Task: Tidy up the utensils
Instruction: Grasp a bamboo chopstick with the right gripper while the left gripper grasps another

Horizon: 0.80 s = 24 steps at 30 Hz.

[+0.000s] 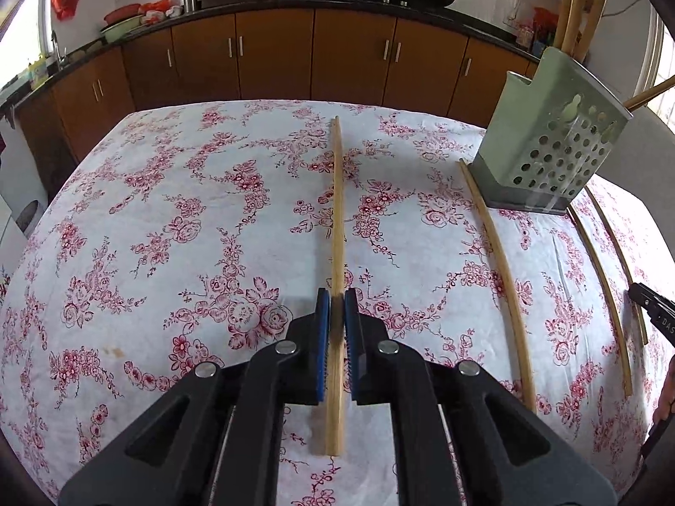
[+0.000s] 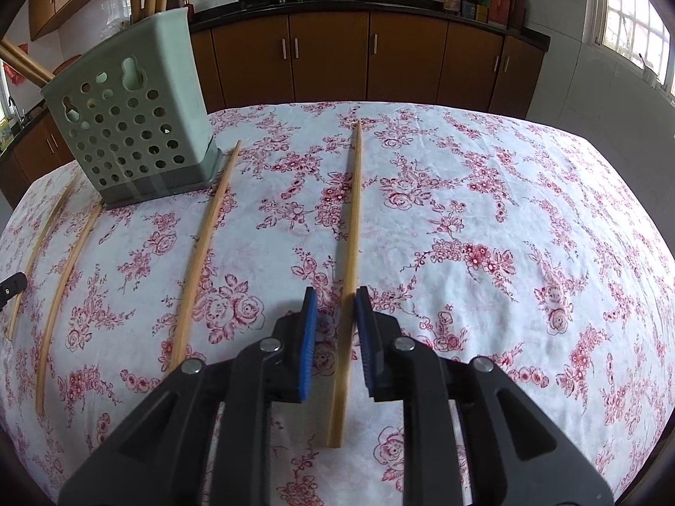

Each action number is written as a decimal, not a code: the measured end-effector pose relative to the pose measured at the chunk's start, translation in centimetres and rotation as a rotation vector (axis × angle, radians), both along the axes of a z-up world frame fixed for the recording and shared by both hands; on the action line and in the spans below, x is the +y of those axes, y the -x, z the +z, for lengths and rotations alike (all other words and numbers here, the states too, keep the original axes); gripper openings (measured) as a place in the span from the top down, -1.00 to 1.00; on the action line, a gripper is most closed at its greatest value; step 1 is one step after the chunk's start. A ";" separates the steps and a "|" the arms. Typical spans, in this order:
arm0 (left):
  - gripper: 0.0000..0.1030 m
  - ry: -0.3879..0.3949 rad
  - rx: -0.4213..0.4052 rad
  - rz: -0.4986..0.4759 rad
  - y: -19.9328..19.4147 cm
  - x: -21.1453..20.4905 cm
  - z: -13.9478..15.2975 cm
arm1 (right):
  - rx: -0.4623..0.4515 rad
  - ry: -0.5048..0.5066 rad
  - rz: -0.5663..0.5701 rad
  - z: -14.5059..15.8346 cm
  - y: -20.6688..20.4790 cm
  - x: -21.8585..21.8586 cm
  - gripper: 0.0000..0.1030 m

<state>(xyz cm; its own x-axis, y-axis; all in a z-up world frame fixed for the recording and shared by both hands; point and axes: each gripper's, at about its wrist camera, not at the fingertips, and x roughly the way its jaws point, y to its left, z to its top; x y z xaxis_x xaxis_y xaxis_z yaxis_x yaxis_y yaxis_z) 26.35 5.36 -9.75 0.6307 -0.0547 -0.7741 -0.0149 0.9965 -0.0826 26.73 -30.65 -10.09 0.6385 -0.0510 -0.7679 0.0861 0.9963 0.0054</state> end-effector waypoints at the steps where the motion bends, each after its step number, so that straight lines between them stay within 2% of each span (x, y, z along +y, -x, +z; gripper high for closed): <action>1: 0.84 0.005 -0.001 0.001 0.3 0.0 0.0 | -0.003 -0.001 0.001 0.0 0.0 -0.1 0.60; 6: 0.83 0.005 -0.001 0.001 0.5 0.2 0.0 | -0.004 -0.030 -0.006 -0.1 0.2 -0.6 0.60; 19: 0.83 -0.001 0.000 0.002 0.4 0.0 0.1 | -0.001 -0.024 -0.010 0.0 0.2 -0.2 0.60; 20: 0.83 -0.002 0.000 0.001 0.4 0.0 0.1 | -0.001 -0.022 -0.011 0.0 0.2 -0.2 0.63; 21: 0.83 -0.001 0.000 0.002 0.4 0.0 0.0 | -0.001 -0.017 -0.018 0.0 0.2 -0.3 0.75; 24: 0.83 -0.001 0.000 0.001 0.4 0.0 0.0 | -0.003 -0.033 -0.034 0.0 0.4 -0.6 0.83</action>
<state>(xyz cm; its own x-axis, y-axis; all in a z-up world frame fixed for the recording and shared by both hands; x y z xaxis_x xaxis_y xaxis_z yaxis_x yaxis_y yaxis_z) 25.95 5.35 -9.71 0.6310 -0.0529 -0.7740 -0.0163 0.9965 -0.0814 26.31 -31.21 -10.10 0.6389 -0.0474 -0.7678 0.1197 0.9921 0.0384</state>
